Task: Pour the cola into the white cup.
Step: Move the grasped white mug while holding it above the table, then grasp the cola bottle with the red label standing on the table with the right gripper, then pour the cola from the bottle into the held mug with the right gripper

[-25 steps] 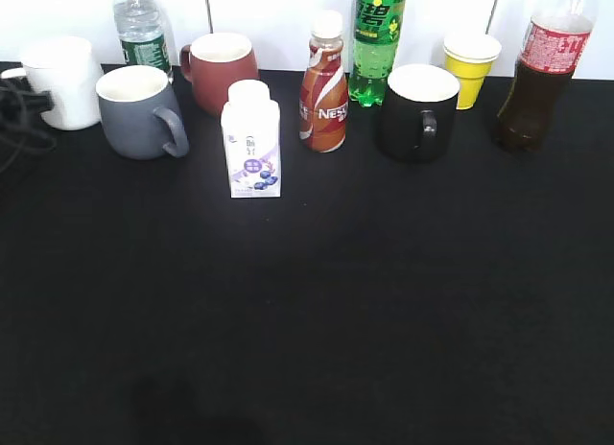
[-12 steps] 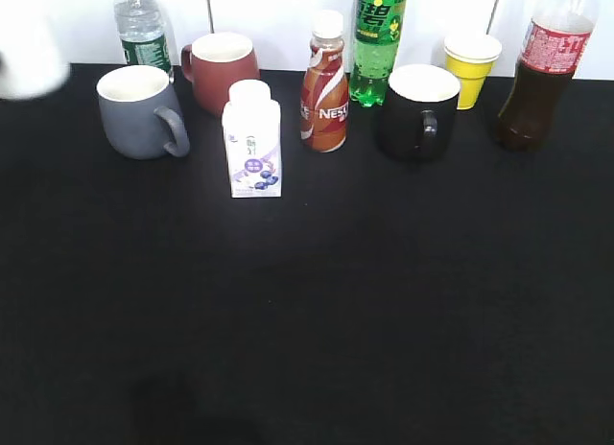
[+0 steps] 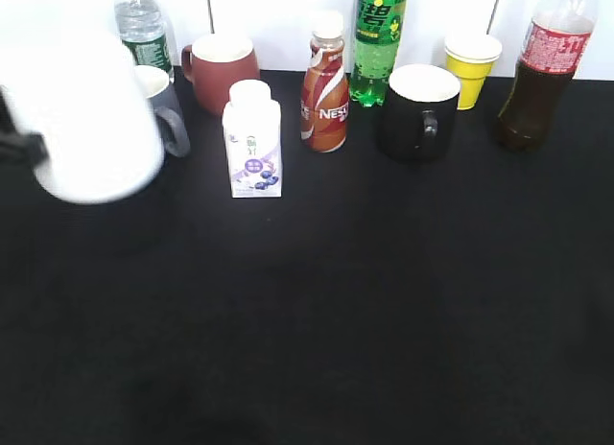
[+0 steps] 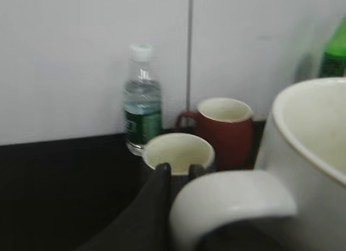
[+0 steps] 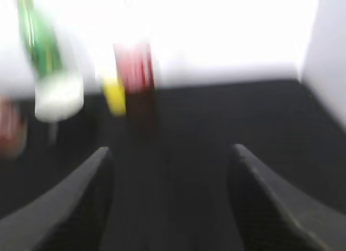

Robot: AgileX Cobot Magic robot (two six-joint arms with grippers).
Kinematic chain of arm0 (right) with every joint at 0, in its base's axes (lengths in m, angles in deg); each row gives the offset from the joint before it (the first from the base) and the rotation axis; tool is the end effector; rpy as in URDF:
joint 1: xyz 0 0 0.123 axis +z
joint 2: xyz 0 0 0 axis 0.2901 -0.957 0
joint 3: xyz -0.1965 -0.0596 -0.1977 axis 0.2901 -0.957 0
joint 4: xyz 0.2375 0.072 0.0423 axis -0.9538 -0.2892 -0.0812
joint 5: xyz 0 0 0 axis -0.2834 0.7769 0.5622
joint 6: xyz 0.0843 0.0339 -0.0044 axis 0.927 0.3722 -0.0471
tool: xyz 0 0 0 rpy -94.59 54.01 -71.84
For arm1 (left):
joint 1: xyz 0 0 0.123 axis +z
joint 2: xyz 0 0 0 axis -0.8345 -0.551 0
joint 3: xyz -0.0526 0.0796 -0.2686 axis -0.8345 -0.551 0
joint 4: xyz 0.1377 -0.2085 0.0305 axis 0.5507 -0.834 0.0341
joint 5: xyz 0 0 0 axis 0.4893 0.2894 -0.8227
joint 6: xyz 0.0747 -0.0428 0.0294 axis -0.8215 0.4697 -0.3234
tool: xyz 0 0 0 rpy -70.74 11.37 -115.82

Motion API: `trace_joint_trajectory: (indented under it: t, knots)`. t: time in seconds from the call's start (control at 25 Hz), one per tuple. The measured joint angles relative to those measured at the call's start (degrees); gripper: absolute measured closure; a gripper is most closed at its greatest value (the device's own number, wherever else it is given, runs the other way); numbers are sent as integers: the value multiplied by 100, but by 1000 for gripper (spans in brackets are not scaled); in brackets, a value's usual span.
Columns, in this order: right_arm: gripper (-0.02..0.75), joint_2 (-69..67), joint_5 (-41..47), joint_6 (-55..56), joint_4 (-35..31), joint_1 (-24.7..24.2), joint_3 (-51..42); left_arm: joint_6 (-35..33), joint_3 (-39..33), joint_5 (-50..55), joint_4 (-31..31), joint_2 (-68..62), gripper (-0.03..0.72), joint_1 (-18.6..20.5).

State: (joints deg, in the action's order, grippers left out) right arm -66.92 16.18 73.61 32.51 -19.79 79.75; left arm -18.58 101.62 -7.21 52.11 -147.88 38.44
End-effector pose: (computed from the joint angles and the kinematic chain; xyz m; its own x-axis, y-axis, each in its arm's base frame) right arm 0.0603 -0.0019 0.3186 -0.1278 0.0957 -0.9872 0.0493 0.9947 0.0901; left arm 0.2131 -0.0664 0.2323 -0.1056 0.0054 -0.9944 0.2743 0.9613 -0.0239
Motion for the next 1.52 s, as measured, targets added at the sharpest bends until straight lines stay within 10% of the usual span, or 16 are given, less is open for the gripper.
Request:
trace_joint_trajectory:
  t: [0.12, 0.44, 1.2, 1.52]
  knots:
    - [83, -1672, -2677, 0, -81, 0, -456, 0, 0, 19, 149, 0, 626, -29]
    - [94, -7253, -8124, 282, 950, 0, -423, 5, -5, 25, 166, 0, 627, -29]
    - [97, -10599, -8454, 298, 597, 534, 2618, 35, -5, 68, 171, 0, 627, -29]
    - [354, -10818, -8611, 38, 721, 540, 2711, 47, -5, 68, 171, 0, 627, -29]
